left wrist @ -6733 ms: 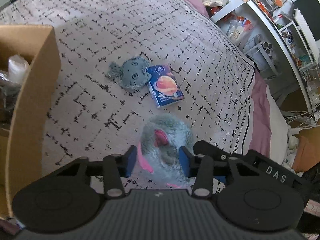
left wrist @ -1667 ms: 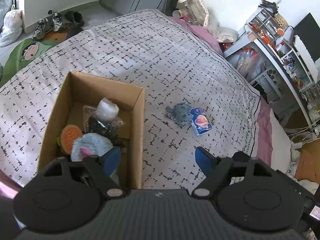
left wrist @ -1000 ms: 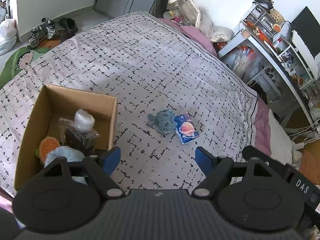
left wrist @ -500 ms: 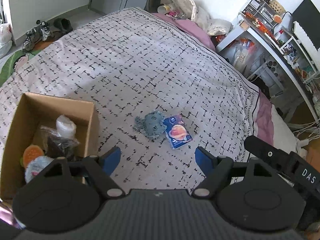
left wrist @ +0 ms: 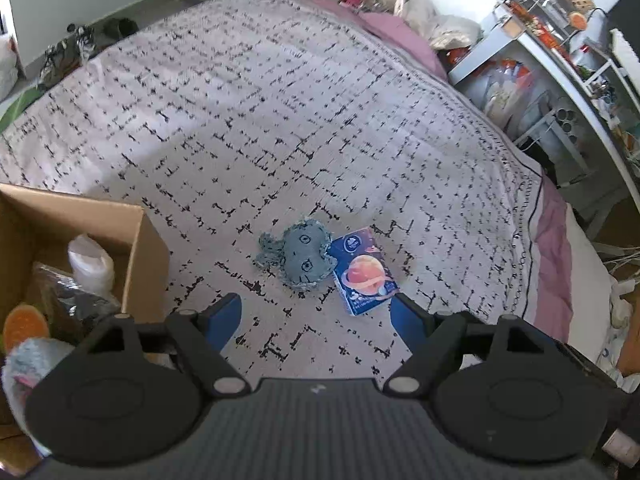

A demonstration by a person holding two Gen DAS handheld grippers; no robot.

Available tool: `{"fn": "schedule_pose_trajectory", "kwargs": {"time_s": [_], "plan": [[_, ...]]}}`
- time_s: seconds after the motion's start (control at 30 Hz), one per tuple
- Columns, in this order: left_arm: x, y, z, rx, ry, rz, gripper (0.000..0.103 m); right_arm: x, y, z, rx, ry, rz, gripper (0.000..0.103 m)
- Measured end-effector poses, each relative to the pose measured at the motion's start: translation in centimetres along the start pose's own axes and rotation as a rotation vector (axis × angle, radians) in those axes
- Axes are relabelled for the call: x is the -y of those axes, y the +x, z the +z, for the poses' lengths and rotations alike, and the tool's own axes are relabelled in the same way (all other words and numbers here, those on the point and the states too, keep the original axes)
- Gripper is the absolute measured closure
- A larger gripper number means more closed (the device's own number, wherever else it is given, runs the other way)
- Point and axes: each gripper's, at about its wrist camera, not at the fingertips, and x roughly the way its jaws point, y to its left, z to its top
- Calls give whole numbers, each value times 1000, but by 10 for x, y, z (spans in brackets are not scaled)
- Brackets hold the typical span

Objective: Organize soft objects
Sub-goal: 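Move the left tool toward the blue octopus plush while the right tool approaches the tissue pack, then close the left tool on the octopus plush while the right tool grips the tissue pack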

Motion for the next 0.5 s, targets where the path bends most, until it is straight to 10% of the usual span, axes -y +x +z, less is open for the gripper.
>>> {"fn": "schedule_pose_trajectory", "kwargs": {"time_s": [0.5], "plan": [[-17,60,22,-33,-70,12,23,-19,58,-8,-77,-143,-2,8]]}}
